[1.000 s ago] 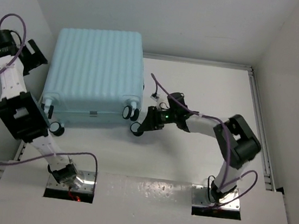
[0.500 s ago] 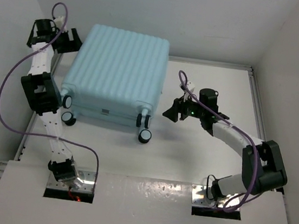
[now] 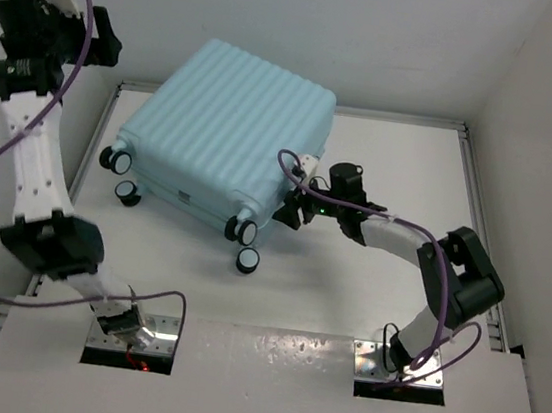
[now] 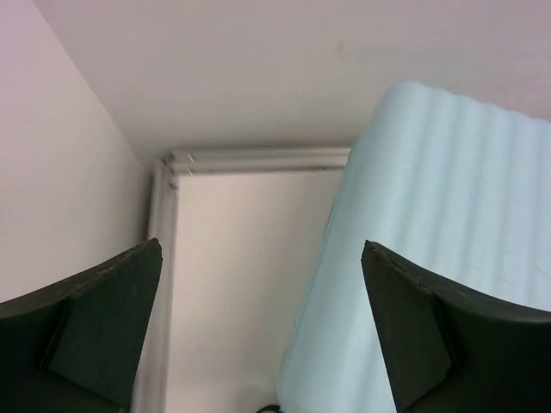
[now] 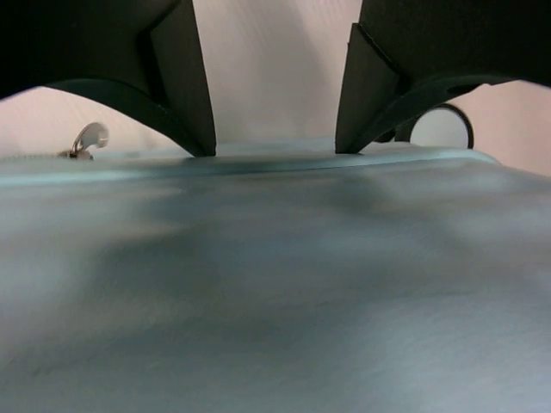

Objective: Pack the luggage

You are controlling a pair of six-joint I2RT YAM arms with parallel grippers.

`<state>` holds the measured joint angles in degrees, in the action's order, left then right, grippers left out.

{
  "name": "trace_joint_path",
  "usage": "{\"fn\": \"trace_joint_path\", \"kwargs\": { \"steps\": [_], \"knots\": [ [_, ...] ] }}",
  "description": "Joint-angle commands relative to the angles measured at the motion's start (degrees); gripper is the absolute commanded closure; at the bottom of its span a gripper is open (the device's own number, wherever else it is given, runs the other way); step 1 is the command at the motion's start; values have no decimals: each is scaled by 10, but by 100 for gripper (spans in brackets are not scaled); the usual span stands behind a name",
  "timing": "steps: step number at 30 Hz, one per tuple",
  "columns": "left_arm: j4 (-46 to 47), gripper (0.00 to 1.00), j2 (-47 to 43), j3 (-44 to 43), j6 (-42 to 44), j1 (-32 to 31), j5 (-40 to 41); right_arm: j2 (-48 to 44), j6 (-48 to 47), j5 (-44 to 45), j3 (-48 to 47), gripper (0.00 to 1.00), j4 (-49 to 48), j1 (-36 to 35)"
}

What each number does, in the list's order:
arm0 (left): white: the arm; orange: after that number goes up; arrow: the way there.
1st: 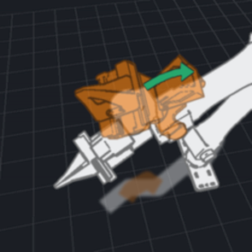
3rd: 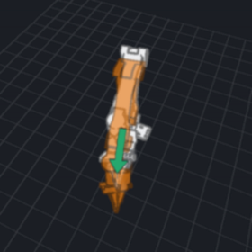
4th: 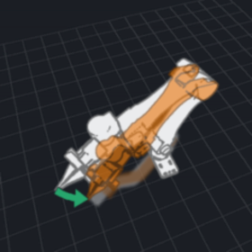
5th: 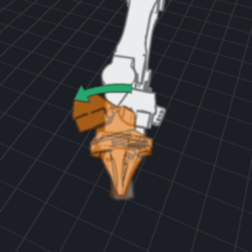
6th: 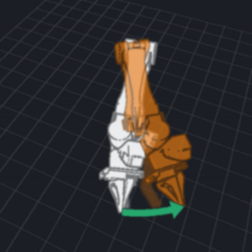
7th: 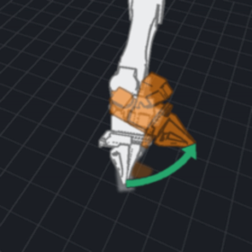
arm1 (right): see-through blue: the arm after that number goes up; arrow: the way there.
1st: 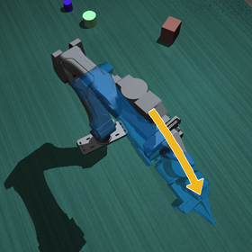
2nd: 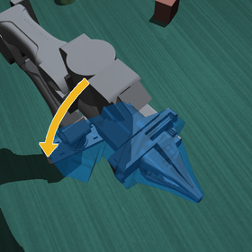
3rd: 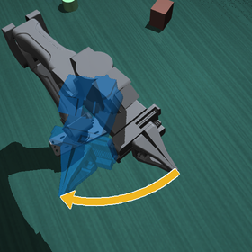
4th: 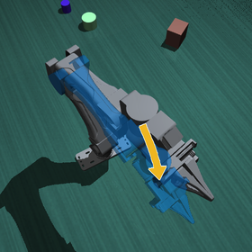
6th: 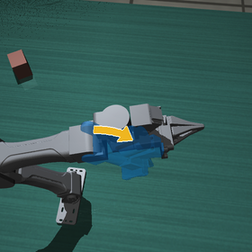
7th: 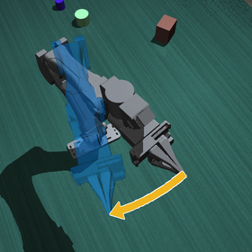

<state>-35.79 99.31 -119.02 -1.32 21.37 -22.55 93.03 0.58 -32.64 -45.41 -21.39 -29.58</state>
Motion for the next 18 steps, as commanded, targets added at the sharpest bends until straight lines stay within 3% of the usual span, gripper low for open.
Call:
{"fn": "trace_joint_path", "kwargs": {
  "steps": [1,6,8,13,18],
  "knots": [
    [-98,0,-141,118,89,-4,-50,60,42,52,-87,42,-127,-57],
    [-193,0,-256,264,157,-52,-122,158,105,100,-264,40,-83,-78],
    [-233,0,-285,288,177,-67,-131,176,115,133,-288,40,-71,-76],
    [-380,0,-292,324,302,-88,-210,167,99,171,-281,39,-41,-64],
    [-365,0,-292,364,301,-134,-196,98,89,180,-234,31,-20,-53]
  ]
}}
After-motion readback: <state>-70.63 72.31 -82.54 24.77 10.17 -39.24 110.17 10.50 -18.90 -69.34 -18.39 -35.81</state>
